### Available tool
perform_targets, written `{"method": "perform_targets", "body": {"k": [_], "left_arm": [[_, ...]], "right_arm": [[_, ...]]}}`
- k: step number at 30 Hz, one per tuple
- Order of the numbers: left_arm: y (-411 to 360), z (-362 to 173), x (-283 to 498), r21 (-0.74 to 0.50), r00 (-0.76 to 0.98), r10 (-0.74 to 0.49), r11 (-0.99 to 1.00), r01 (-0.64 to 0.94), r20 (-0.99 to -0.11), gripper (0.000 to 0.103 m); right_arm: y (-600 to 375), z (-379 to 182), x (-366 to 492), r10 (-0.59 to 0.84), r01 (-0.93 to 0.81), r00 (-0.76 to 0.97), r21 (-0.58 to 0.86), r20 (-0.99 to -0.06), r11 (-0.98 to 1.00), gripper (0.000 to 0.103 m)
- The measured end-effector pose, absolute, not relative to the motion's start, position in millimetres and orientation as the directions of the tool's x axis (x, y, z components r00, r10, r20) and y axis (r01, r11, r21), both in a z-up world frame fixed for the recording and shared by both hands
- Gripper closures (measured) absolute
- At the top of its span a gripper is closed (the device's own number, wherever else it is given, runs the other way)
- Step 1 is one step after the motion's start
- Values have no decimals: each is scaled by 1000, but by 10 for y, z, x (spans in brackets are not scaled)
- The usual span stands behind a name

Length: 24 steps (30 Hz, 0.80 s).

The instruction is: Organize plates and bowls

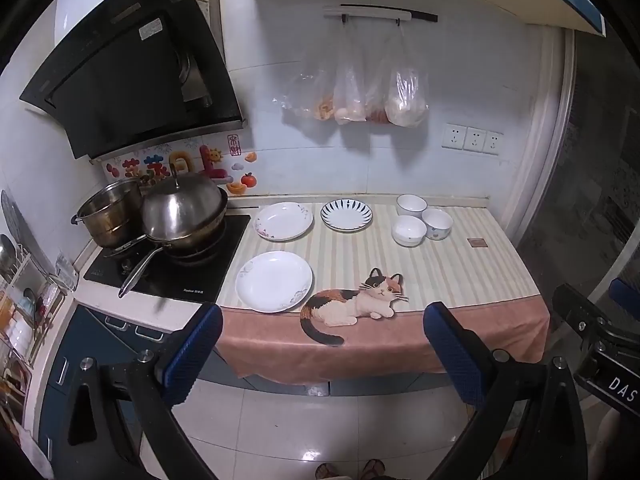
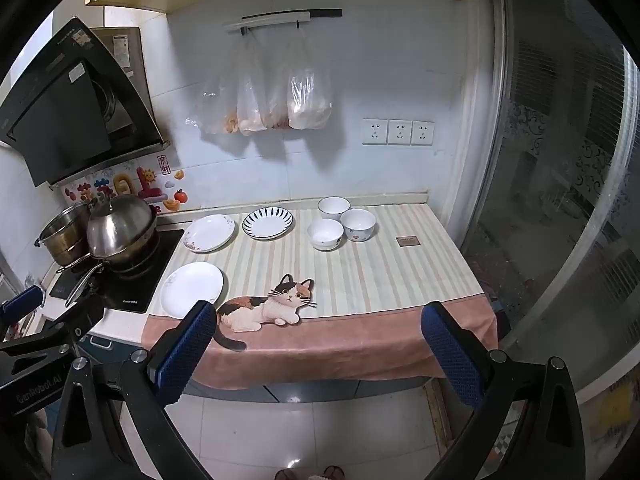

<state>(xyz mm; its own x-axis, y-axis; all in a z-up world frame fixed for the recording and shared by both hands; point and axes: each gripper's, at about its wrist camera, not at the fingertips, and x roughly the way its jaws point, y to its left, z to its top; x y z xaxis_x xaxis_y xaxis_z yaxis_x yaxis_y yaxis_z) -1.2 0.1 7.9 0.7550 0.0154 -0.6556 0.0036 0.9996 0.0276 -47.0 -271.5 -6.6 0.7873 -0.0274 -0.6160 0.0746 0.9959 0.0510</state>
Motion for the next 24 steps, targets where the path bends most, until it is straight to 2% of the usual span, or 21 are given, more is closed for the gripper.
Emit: {"method": "perform_targets", "body": {"k": [24], "left_arm": [[-47,127,-69,35,765,20,999,3,-644,0]], "right_arm": [[-2721,-81,-514,-25,73,790,54,-612,996,0]]}}
